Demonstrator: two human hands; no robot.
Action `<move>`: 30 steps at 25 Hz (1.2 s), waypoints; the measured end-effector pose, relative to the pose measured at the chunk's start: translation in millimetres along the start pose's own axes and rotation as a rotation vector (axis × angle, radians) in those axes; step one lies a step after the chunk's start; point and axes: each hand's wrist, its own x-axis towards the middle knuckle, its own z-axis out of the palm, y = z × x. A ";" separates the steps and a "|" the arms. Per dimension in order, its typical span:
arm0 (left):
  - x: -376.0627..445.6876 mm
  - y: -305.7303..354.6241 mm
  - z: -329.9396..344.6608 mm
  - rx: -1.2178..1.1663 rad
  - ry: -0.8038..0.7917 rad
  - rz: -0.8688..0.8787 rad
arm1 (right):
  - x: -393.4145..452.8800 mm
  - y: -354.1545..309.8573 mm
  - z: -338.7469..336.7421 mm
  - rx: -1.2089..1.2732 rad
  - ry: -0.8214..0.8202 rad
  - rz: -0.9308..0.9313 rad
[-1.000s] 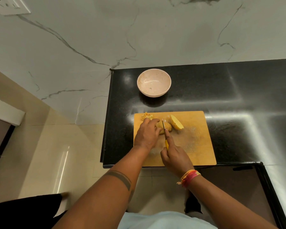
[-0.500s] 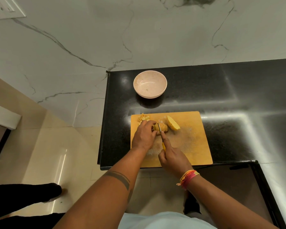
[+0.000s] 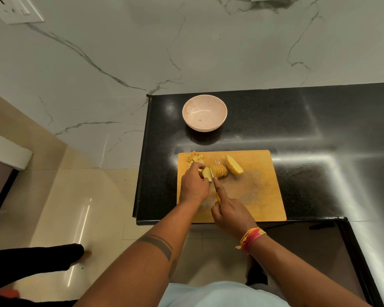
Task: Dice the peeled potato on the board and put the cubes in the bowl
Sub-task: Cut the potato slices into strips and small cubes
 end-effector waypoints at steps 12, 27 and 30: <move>-37.9 -25.4 -3.4 0.191 -0.065 0.083 | -29.7 15.2 17.5 0.003 -0.074 0.033; -16.9 -19.9 -8.5 0.401 -0.163 0.263 | -13.4 6.8 14.5 -0.051 -0.073 0.008; -15.1 -19.8 -8.4 0.398 -0.156 0.269 | -6.0 5.0 15.0 -0.056 -0.067 0.009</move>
